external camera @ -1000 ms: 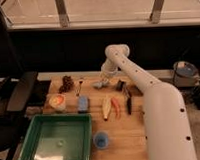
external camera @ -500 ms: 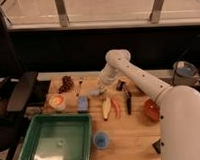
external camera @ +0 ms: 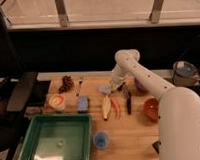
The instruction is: Wipe table surface with towel
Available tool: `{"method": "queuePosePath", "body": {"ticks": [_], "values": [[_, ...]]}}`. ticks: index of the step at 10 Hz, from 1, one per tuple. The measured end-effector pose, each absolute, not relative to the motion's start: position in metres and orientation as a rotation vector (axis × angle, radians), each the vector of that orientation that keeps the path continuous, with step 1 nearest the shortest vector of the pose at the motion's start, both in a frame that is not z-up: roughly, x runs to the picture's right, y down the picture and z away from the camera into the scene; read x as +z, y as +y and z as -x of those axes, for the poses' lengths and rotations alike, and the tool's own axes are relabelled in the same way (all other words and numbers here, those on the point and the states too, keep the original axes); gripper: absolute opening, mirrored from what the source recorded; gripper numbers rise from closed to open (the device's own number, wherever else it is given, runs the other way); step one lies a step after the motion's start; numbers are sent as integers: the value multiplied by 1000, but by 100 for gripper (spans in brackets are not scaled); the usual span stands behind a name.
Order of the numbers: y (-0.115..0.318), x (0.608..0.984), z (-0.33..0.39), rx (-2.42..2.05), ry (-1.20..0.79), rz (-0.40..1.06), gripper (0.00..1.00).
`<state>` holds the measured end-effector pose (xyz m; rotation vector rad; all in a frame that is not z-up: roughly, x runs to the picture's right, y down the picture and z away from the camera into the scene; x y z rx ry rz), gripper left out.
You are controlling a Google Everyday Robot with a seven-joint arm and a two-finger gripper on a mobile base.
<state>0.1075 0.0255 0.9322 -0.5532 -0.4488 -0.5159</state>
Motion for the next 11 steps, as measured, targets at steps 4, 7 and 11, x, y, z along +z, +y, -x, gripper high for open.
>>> {"method": "queuePosePath", "body": {"ticks": [4, 7, 11], "values": [[3, 955, -98, -548, -423, 544, 20], [2, 954, -53, -583, -454, 521, 20], [10, 935, 25, -668, -548, 494, 20]]}}
